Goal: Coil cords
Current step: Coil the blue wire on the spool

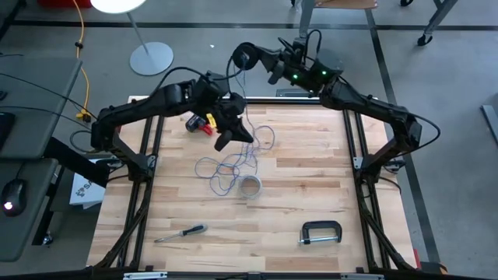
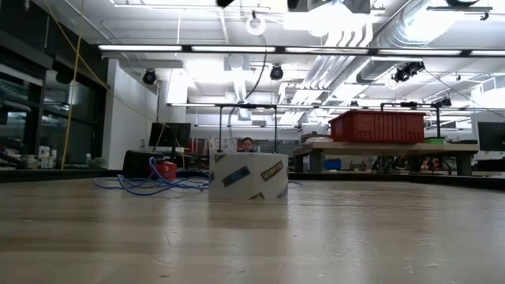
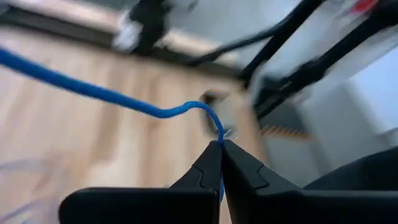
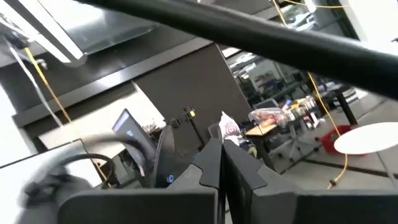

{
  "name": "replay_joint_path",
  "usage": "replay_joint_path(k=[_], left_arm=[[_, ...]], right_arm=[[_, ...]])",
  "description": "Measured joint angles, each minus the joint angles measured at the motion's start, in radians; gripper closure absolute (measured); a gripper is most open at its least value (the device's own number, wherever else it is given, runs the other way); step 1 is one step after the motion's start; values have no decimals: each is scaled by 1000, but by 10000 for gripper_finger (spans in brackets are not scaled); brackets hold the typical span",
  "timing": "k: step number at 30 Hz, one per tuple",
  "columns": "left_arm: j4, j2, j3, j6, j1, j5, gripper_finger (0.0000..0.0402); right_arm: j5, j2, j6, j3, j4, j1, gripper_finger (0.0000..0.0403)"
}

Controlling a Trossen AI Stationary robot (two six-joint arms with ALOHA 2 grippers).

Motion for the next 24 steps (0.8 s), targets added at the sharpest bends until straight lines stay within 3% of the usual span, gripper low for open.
replay_joint_path(k=[5,15,24], left_arm=[[-176,-3,-31,161,1,-139,401],[17,-154,-274,105,46,-173,397],[35,-264,-407,21,79,-207,309]], right_arm=[[-13,-26,-25,0,-13,-13,403],[-28,-61,-72,0,-68,-29,403],[-27,-62,-107,0,-75,-32,403]])
